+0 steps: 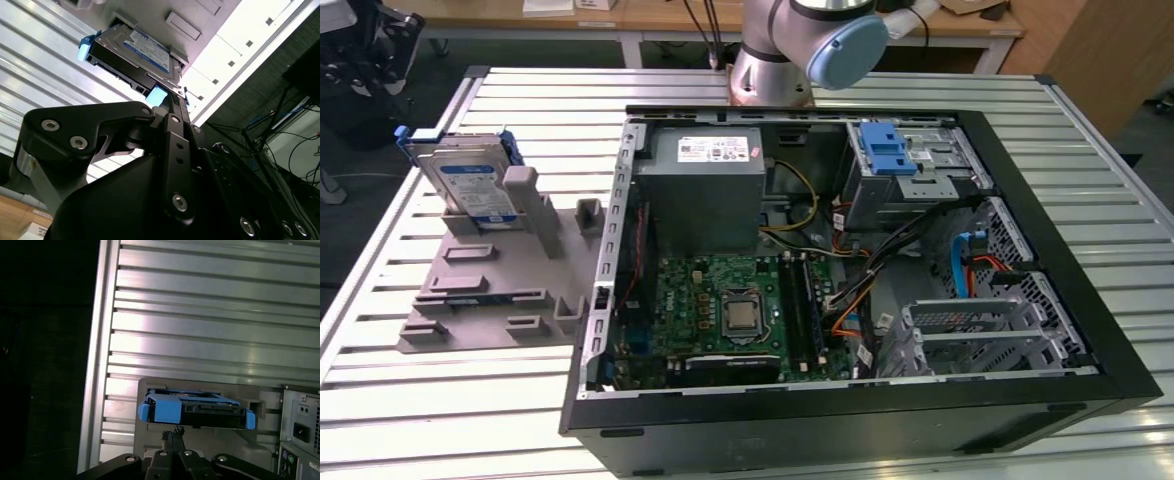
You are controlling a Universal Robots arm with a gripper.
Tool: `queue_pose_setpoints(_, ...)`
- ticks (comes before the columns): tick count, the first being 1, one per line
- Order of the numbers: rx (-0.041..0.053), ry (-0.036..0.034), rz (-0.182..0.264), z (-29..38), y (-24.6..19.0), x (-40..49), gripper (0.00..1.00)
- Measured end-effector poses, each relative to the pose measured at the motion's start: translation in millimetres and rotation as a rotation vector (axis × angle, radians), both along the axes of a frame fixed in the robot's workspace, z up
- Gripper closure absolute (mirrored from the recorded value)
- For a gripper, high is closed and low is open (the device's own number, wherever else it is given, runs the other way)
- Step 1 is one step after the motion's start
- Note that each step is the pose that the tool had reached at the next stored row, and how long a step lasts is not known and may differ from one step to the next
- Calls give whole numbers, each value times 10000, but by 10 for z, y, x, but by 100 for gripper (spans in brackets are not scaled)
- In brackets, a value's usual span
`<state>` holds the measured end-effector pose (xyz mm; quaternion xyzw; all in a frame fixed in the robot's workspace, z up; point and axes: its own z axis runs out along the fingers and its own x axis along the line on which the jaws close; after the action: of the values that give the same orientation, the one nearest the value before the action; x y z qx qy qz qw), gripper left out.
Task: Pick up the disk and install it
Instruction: 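Pick up the disk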
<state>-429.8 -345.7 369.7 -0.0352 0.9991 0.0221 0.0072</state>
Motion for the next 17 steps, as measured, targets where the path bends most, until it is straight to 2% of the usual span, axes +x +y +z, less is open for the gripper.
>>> queue_pose_setpoints(4,0,0,4,0,0,0,89)
queue_pose_setpoints(6,1,1,142,0,0,-1,89)
queue_pose_setpoints(14,-16,-1,1569,-9,0,-2,89)
queue_pose_setpoints(17,-84,6,2059,-9,-1,-2,89)
